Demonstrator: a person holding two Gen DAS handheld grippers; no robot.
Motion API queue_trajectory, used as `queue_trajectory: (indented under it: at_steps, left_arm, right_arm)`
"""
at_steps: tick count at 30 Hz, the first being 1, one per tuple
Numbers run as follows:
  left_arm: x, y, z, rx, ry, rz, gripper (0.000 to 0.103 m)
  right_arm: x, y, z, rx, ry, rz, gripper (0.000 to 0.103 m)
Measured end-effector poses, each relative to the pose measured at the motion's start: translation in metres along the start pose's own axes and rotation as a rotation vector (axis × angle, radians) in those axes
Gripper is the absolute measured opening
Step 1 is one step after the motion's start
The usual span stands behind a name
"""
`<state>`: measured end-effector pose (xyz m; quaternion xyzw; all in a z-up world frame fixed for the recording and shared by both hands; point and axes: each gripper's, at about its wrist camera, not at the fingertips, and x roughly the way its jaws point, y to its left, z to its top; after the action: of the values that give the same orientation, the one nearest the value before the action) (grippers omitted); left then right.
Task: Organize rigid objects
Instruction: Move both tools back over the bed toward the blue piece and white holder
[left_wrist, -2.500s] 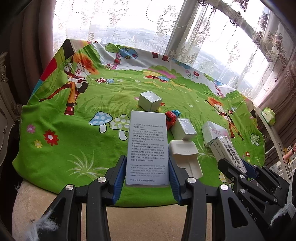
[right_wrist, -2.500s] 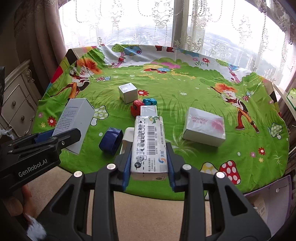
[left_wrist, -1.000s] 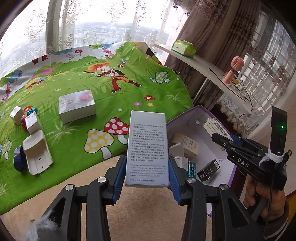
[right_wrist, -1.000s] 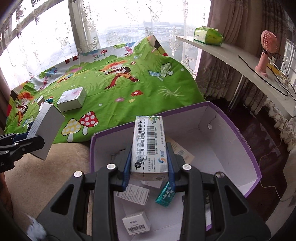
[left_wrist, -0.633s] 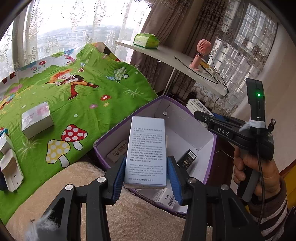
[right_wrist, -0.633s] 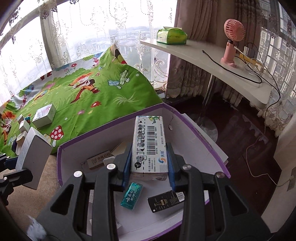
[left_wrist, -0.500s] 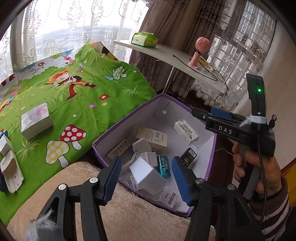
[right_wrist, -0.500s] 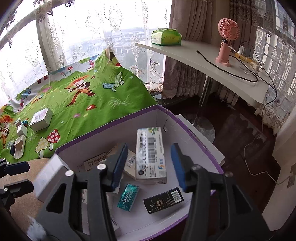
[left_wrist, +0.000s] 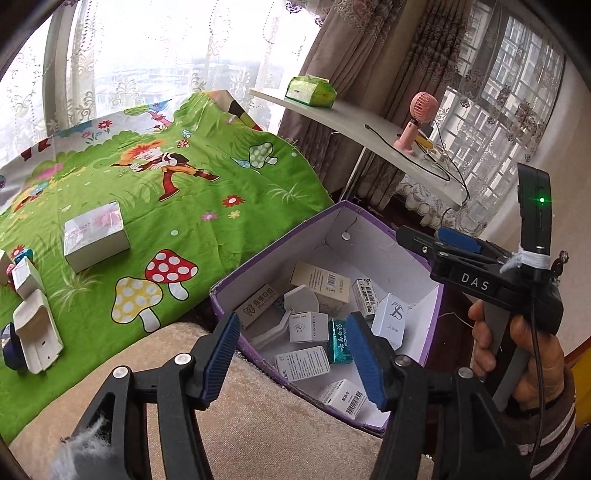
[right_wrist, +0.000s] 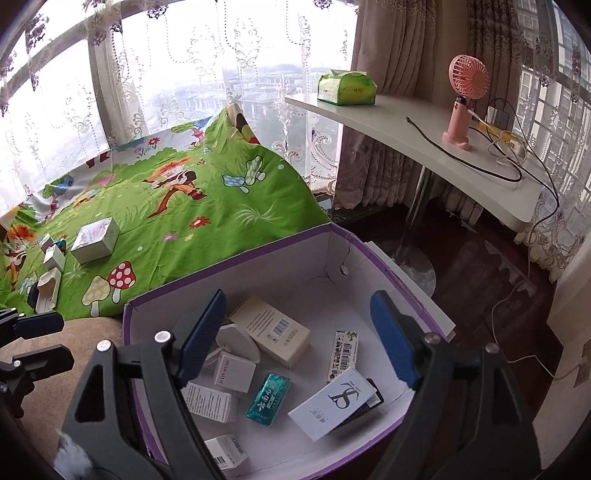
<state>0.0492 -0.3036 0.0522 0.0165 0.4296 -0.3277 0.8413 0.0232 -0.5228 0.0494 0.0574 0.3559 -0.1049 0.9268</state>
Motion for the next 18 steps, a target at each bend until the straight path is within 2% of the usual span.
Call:
queue_trajectory:
  at_steps: [2,5,8,12,15,18]
  left_arm:
    - [-0.005,0.002,0.001,0.006,-0.019,0.02,0.078]
    - [-0.013,0.004,0.003,0.012,-0.044,0.097,0.082]
    - [-0.019,0.012,0.004,0.007,-0.066,0.154,0.082]
    - [-0.032,0.027,0.003,-0.012,-0.116,0.154,0.082]
    - [-0.042,0.041,0.003,-0.009,-0.144,0.201,0.082]
    - [-0.051,0.064,0.003,-0.044,-0.129,0.247,0.082]
  right_arm:
    - [-0.004,0.007,0.002,-0.018,-0.016,0.01,0.096]
    - [-0.008,0.018,0.005,-0.05,-0.031,0.005,0.1]
    - [-0.011,0.032,0.007,-0.081,-0.046,-0.033,0.102]
    - [-0.014,0.054,0.008,-0.148,-0.079,-0.086,0.102]
    - [-0.014,0.065,0.009,-0.158,-0.076,-0.049,0.102]
    - [-0.013,0.077,0.007,-0.163,-0.08,0.013,0.102]
